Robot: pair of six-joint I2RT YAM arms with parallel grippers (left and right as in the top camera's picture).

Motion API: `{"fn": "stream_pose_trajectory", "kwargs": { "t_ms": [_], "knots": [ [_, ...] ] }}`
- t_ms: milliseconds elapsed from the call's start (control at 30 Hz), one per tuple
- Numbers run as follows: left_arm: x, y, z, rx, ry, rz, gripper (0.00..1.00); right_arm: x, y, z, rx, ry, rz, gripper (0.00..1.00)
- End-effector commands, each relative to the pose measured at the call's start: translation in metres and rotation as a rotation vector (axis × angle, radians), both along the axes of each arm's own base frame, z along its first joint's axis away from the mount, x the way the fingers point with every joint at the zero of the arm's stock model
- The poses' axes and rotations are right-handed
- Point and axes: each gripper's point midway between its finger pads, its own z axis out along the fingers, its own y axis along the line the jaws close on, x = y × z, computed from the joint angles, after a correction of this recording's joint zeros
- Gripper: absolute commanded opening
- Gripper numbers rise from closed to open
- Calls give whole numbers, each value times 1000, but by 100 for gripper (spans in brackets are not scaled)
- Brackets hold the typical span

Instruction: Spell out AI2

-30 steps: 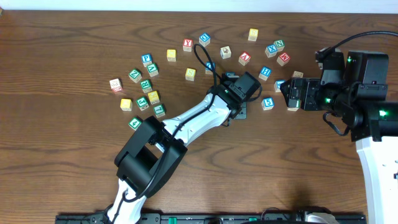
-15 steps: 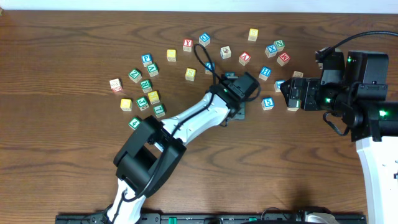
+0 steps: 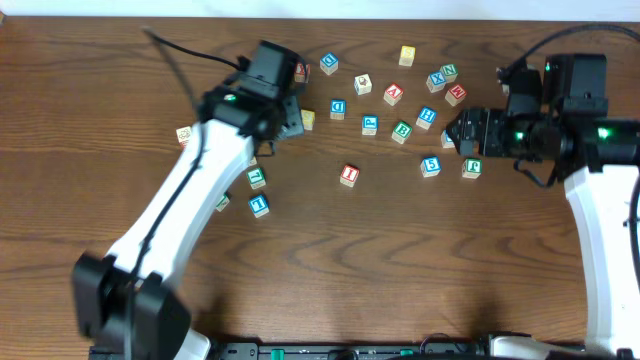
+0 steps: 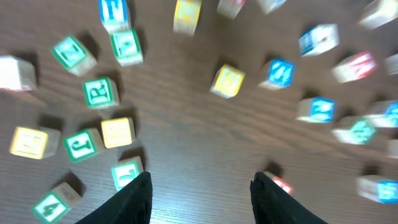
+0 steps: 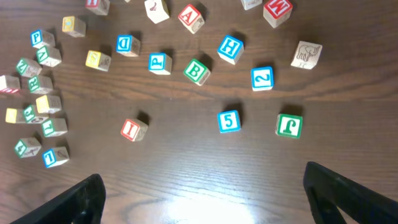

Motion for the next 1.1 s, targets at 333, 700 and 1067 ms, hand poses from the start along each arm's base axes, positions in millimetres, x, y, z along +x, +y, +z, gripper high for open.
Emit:
{"fn": "stream_pose_trajectory", "kwargs": {
  "t_ms": [333,700,1067],
  "knots": [
    [-16,43,1,24,93,12,50,78,43,36,-43,9,14,82],
    [-18,125,-5,32,159,227,51,154,76,-26,-1,72,-223,58],
    [-22,137,-7,33,178,259,67,180,92,-120,-12,194,-442,59]
  ]
}}
